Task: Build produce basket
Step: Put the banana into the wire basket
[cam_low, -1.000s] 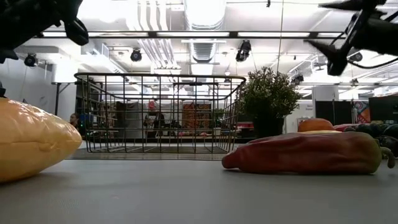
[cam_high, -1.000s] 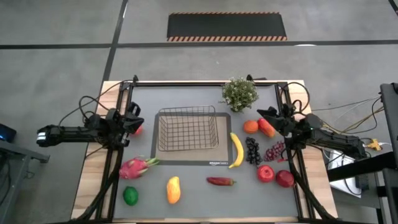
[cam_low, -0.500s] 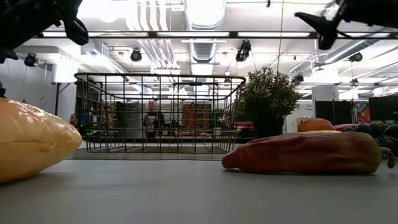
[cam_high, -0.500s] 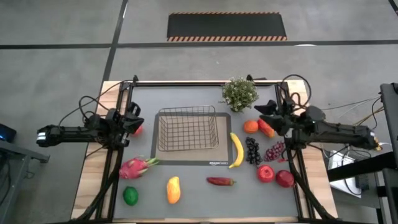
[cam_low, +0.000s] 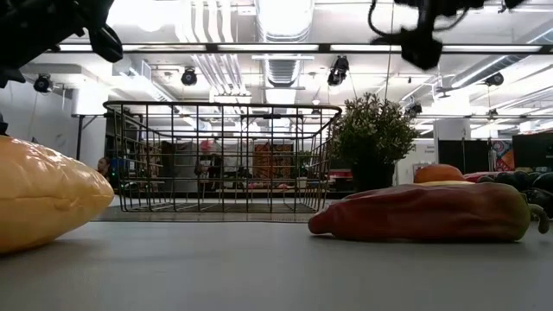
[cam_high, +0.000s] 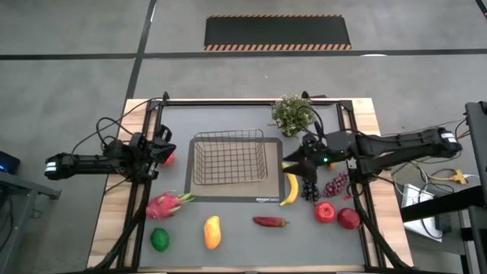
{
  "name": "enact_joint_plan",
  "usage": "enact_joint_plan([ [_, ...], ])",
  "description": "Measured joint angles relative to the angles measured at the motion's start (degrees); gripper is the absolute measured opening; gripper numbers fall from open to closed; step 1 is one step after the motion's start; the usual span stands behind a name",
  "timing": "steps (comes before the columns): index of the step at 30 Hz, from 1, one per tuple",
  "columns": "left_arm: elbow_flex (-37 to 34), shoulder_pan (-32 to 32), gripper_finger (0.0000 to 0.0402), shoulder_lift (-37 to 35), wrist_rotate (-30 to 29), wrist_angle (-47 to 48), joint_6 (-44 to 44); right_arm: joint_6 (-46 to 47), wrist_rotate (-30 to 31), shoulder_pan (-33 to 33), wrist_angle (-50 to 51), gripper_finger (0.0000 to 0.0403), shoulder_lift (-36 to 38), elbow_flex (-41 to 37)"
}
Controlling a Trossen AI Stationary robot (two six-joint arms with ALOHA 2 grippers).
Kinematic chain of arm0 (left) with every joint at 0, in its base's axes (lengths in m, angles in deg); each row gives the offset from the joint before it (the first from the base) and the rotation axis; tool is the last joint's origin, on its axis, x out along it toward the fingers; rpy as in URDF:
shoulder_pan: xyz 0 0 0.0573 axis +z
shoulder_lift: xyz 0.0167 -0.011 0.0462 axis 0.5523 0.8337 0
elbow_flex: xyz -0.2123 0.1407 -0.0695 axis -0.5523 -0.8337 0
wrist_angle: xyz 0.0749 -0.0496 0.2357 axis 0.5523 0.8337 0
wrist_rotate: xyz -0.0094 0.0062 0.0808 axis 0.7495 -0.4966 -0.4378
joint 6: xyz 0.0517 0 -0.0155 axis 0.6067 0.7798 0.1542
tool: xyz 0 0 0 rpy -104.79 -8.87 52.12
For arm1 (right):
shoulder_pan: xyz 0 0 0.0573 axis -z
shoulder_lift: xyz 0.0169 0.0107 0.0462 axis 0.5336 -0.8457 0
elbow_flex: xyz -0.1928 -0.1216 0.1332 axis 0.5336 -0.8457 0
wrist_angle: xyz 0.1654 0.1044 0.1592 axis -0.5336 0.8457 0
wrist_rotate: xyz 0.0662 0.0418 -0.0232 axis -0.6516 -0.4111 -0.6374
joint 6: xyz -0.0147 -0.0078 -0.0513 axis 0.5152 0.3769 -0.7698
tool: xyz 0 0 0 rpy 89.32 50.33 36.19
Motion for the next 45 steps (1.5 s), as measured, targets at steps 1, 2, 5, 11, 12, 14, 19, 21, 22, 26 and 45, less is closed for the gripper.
enact_joint_plan([
  [1,0.00,0.00,0.0003,-0.03,-0.01,-0.03,-0.01,1.96,0.28,-0.77,2.92,0.0326,-1.52,1.72],
  [2,0.00,0.00,0.0003,-0.01,-0.02,-0.21,-0.03,3.85,0.41,-1.42,6.46,0.0326,-3.04,3.06],
  [5,0.00,0.00,0.0003,-0.02,0.00,-0.04,-0.05,9.52,1.63,-3.21,15.26,0.0326,-7.98,7.72],
  [11,0.00,0.00,0.0003,0.14,0.01,-0.20,-0.05,17.41,4.97,-4.88,36.90,0.0326,-17.04,17.20],
  [12,0.00,0.00,0.0003,0.12,0.02,-0.04,-0.05,18.15,5.55,-4.88,40.52,0.0326,-18.67,18.41],
  [14,0.00,0.00,0.0003,0.11,0.02,0.08,-0.05,19.56,6.57,-4.86,45.70,0.0326,-22.04,20.93],
  [19,0.00,0.00,0.0003,0.21,0.02,0.07,-0.05,19.85,7.01,-4.79,51.39,0.0326,-28.71,24.00],
  [21,0.00,0.00,0.0003,0.31,0.02,0.14,-0.05,19.72,6.95,-4.79,51.14,0.0326,-31.09,23.95],
  [22,0.00,0.00,0.0003,0.31,0.02,0.17,-0.05,19.67,6.87,-4.79,51.24,0.0326,-31.96,23.94],
  [26,0.00,0.00,0.0003,0.31,0.04,0.20,-0.05,18.48,6.76,-4.79,51.42,0.0326,-35.27,23.17],
  [45,0.00,0.00,0.0003,0.31,0.04,0.18,-0.19,15.82,16.78,-4.64,50.50,0.0327,-44.55,22.52],
])
